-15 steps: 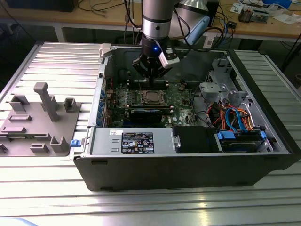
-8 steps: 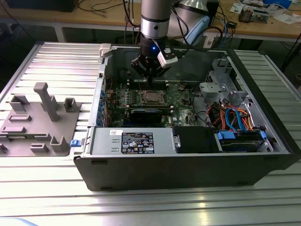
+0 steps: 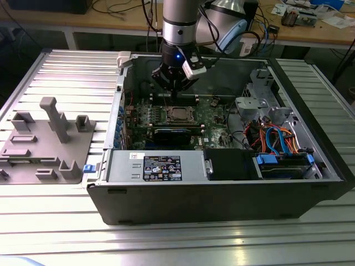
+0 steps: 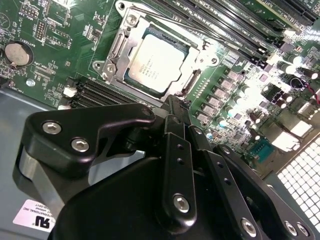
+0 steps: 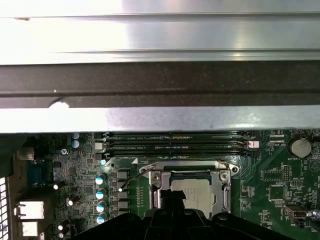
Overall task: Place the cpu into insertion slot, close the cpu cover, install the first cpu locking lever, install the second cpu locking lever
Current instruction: 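Install the first cpu locking lever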
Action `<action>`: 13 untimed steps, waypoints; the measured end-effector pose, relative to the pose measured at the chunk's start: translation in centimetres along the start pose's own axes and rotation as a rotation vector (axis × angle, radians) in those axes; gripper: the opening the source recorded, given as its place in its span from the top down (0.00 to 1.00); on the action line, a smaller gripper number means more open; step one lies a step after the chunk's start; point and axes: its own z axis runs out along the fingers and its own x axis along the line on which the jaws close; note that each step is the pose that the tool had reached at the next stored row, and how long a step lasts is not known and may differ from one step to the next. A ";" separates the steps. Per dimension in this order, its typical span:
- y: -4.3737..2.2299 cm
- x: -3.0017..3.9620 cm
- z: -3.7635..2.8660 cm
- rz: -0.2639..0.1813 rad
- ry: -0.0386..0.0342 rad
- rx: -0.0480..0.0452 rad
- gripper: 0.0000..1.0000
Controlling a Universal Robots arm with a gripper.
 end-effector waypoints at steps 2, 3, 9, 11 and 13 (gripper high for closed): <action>0.00 0.05 -0.03 -0.001 -0.0001 -0.0001 0.89; 0.00 0.07 -0.05 -0.001 -0.0001 -0.0001 0.89; -0.01 0.46 -0.09 -0.002 -0.0003 -0.0001 0.89; -0.01 0.67 -0.08 -0.002 -0.0004 -0.0001 0.89; -0.01 0.83 -0.08 -0.002 -0.0005 -0.0001 0.89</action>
